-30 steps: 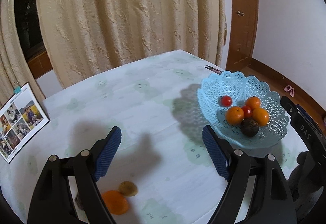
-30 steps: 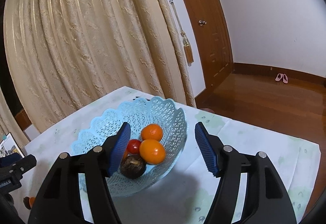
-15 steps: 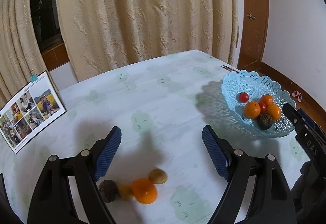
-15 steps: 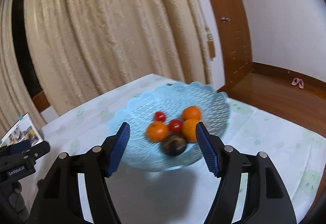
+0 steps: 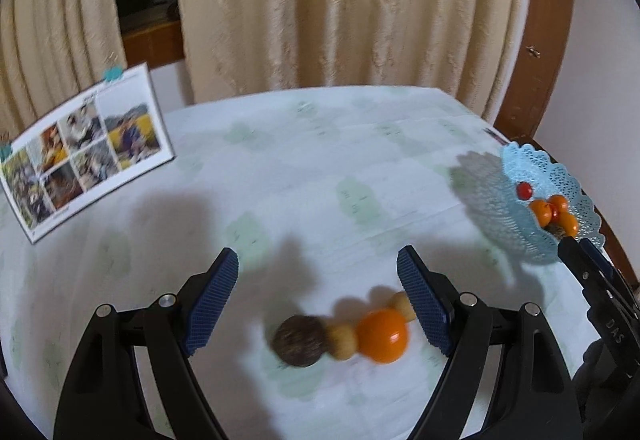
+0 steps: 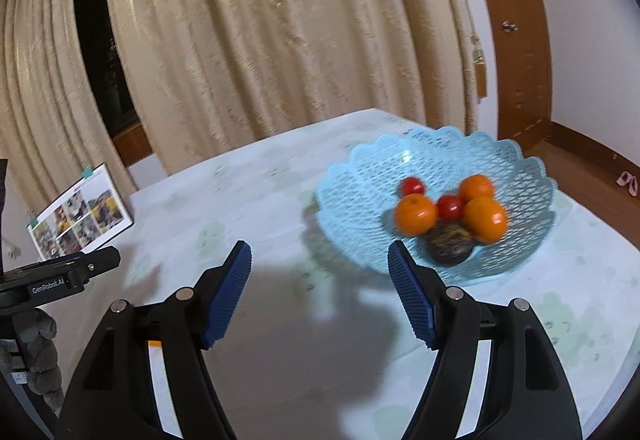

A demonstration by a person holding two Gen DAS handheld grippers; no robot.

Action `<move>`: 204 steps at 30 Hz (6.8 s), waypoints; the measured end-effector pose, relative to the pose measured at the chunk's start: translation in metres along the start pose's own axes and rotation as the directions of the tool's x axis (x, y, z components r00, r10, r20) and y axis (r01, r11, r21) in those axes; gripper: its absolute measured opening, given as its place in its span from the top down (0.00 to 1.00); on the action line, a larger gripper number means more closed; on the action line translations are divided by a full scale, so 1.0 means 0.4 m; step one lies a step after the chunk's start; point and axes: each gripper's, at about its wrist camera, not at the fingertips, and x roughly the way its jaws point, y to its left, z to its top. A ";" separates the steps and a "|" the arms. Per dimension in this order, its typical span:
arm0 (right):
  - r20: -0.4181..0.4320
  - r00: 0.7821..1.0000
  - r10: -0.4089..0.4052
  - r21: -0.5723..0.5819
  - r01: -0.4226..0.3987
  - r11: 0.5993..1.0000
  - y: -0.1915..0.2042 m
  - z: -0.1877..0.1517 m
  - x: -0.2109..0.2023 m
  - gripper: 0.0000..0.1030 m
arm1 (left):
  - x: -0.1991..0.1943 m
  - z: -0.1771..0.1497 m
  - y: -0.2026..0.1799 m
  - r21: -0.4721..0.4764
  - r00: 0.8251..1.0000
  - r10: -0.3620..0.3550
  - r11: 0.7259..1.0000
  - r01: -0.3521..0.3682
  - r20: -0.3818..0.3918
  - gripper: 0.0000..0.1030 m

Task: Organize fruits
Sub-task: 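Withdraw both open tools from the basket toward the remaining fruit, then grasp a dark brown fruit with the left tool while the right tool grasps a mandarin, then carry the mandarin into the blue basket and open the right tool, then lower the brown fruit into the blue basket and open the left tool, then withdraw both open tools toward the two small yellow-brown fruits, then grasp a yellow-brown fruit with the left tool while the right tool grasps the other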

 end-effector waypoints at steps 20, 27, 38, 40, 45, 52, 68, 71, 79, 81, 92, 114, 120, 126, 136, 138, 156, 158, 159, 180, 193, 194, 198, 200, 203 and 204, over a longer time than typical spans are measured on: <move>-0.129 0.985 0.119 -0.003 -0.120 0.993 0.049 -0.023 0.055 0.30 | 0.076 -0.095 0.074 -0.077 0.984 -0.111 0.992 0.101 -0.141 0.56; -0.192 0.959 0.211 0.049 -0.206 0.977 0.063 -0.033 0.070 0.30 | 0.058 -0.100 0.085 -0.085 0.981 -0.138 0.988 0.127 -0.134 0.69; -0.346 0.856 0.384 0.051 -0.391 0.919 0.192 -0.061 0.110 0.32 | 0.019 -0.101 0.108 -0.082 0.989 -0.108 0.992 0.101 -0.098 0.74; -0.380 0.832 0.405 0.047 -0.419 0.907 0.221 -0.070 0.121 0.42 | 0.016 -0.102 0.110 -0.081 0.990 -0.106 0.992 0.099 -0.097 0.73; -0.434 0.816 0.381 -0.001 -0.424 0.906 0.276 -0.091 0.157 0.52 | 0.011 -0.108 0.114 -0.075 0.991 -0.098 0.993 0.092 -0.086 0.70; -0.473 0.798 0.373 0.027 -0.410 0.912 0.273 -0.100 0.218 0.65 | 0.020 -0.112 0.123 -0.077 0.992 -0.093 0.993 0.087 -0.083 0.57; -0.380 0.853 0.359 0.012 -0.383 0.924 0.219 -0.060 0.148 0.66 | 0.076 -0.140 0.114 -0.053 0.986 -0.059 0.997 0.052 -0.153 0.59; -0.340 0.877 0.340 0.009 -0.359 0.933 0.192 -0.039 0.126 0.66 | 0.075 -0.139 0.112 -0.046 0.986 -0.061 0.997 0.055 -0.153 0.59; -0.201 0.946 0.255 0.029 -0.254 0.967 0.079 0.033 0.058 0.66 | 0.041 -0.126 0.087 -0.022 0.992 -0.059 0.998 0.057 -0.116 0.59; -0.165 0.962 0.218 0.041 -0.214 0.976 0.036 0.051 0.041 0.66 | 0.034 -0.122 0.078 -0.016 0.992 -0.060 0.998 0.059 -0.108 0.59; -0.064 0.996 0.061 0.116 -0.053 0.992 -0.153 0.096 -0.009 0.66 | 0.012 -0.100 0.004 0.028 0.993 -0.082 0.996 0.085 -0.089 0.59; 0.064 0.973 -0.222 0.097 0.215 0.972 -0.292 0.063 -0.033 0.50 | 0.016 -0.006 -0.295 0.186 0.982 -0.182 0.964 0.189 -0.050 0.59; 0.098 0.963 -0.251 0.098 0.241 0.966 -0.295 0.059 -0.041 0.44 | 0.043 0.028 -0.401 0.238 0.977 -0.209 0.948 0.213 -0.046 0.59; 0.090 0.964 -0.251 0.139 0.237 0.961 -0.318 0.058 -0.042 0.44 | 0.079 0.056 -0.485 0.269 0.973 -0.224 0.935 0.229 -0.052 0.59; 0.078 0.963 -0.258 0.159 0.244 0.957 -0.324 0.056 -0.044 0.43 | 0.136 0.072 -0.573 0.301 0.969 -0.237 0.920 0.249 -0.076 0.59; 0.076 0.963 -0.259 0.165 0.244 0.956 -0.327 0.057 -0.043 0.43 | 0.145 0.072 -0.578 0.299 0.968 -0.236 0.921 0.249 -0.080 0.57; 0.094 0.956 -0.278 0.145 0.263 0.954 -0.311 0.059 -0.042 0.29 | 0.126 0.075 -0.520 0.265 0.983 -0.179 0.947 0.183 -0.037 0.26; 0.098 0.955 -0.281 0.137 0.267 0.954 -0.304 0.059 -0.041 0.29 | 0.122 0.072 -0.508 0.259 0.985 -0.170 0.950 0.173 -0.035 0.25; 0.099 0.954 -0.283 0.135 0.269 0.954 -0.303 0.058 -0.043 0.29 | 0.121 0.071 -0.503 0.257 0.985 -0.168 0.951 0.171 -0.035 0.25; 0.107 0.975 -0.197 0.091 0.188 0.978 -0.236 0.054 -0.066 0.28 | 0.078 0.034 -0.256 0.146 0.999 -0.036 0.988 0.040 -0.028 0.23; 0.094 0.990 -0.108 0.021 0.106 0.994 -0.130 0.042 -0.067 0.28 | 0.085 -0.057 -0.097 0.066 0.994 -0.001 0.998 0.008 -0.108 0.23; 0.091 0.991 -0.100 0.013 0.099 0.995 -0.120 0.041 -0.066 0.28 | 0.085 -0.064 -0.092 0.064 0.994 -0.003 0.998 0.010 -0.112 0.23; 0.066 0.996 -0.059 -0.008 0.060 0.998 -0.089 0.034 -0.058 0.28 | 0.090 -0.088 -0.068 0.054 0.991 -0.012 0.998 0.020 -0.133 0.34; 0.056 0.998 -0.041 -0.030 0.043 0.999 -0.069 0.032 -0.055 0.28 | 0.091 -0.099 -0.053 0.047 0.990 -0.017 0.999 0.024 -0.141 0.39; 0.035 0.999 -0.001 -0.067 0.003 0.998 -0.032 0.027 -0.048 0.28 | 0.101 -0.114 -0.037 0.045 0.987 -0.022 0.999 0.029 -0.159 0.51; 0.024 1.000 0.015 -0.076 -0.013 0.997 -0.020 0.026 -0.044 0.28 | 0.107 -0.119 -0.032 0.043 0.986 -0.024 0.999 0.032 -0.168 0.55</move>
